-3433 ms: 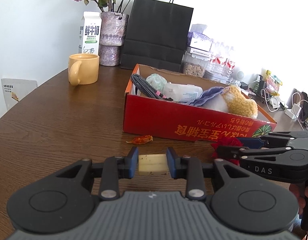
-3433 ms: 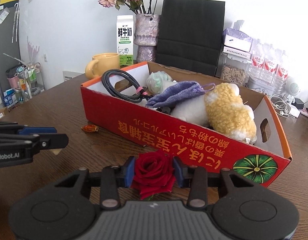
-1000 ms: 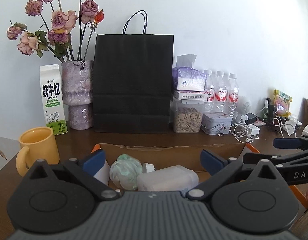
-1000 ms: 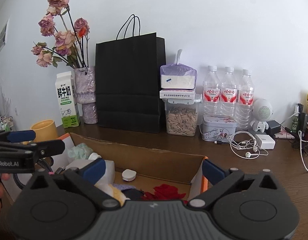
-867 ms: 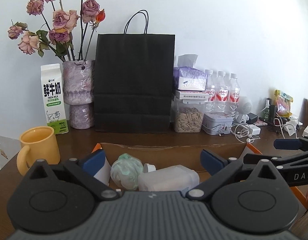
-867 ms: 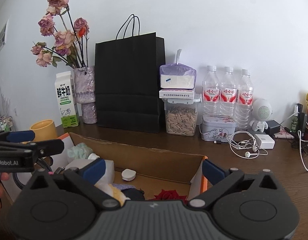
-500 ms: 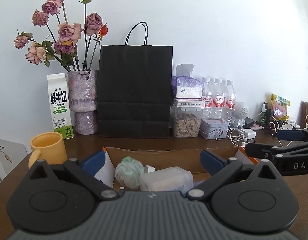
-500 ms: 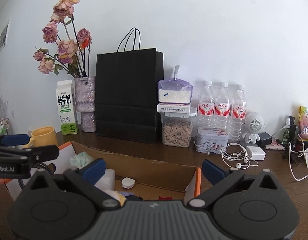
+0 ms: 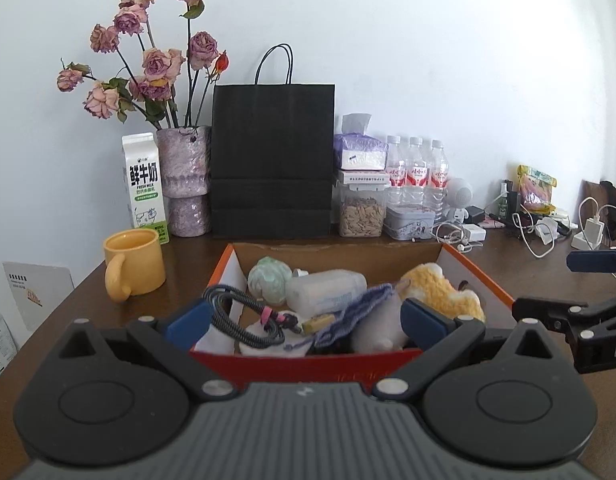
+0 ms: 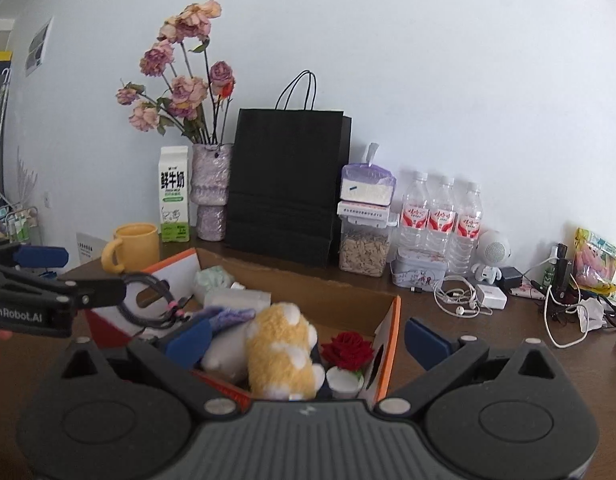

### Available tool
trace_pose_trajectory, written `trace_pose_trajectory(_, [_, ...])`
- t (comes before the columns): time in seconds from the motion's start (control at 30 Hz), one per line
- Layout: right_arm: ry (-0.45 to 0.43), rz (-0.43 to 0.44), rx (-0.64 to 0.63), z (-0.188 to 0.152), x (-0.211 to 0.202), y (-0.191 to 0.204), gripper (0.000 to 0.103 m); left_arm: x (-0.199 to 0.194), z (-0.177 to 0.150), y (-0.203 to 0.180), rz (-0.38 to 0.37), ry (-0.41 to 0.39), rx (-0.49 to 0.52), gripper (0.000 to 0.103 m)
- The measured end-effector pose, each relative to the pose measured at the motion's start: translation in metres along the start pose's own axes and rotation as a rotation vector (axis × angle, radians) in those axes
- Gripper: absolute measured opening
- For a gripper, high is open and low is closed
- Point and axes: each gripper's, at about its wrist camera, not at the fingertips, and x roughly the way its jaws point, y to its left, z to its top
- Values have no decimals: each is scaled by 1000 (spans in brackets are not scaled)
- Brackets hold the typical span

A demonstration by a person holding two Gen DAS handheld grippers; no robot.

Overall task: Organize objects
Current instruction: 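Grasp the white round charger with the right gripper while the left gripper grasps its black cable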

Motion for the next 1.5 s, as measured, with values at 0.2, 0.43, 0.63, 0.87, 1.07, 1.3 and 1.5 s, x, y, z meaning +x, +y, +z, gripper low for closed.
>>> trace_pose_trajectory(0.2, [87, 26, -20, -45, -38, 21, 102, -31, -33, 2, -9, 70, -2, 103])
trace_pose_trajectory(0.43, [173, 73, -1, -91, -75, 40, 95, -54, -73, -5, -53, 172, -6, 103])
trace_pose_trajectory(0.63, [241, 145, -1, -117, -89, 51, 75, -58, -89, -20, -110, 228, 12, 100])
trace_pose_trajectory(0.87, [277, 197, 12, -131, -94, 60, 64, -53, -95, -48, -217, 260, 61, 78])
trace_pose_trajectory(1.07, [274, 214, 0, -132, -89, 57, 42, -39, -98, -62, -293, 303, 53, 51])
trace_pose_trajectory(1.3, [268, 279, -46, -129, -85, 50, 39, -29, -101, -61, -310, 333, 10, 31])
trace_pose_trajectory(1.5, [265, 342, -101, -127, -80, 48, 38, -25, -101, -60, -335, 350, -22, 11])
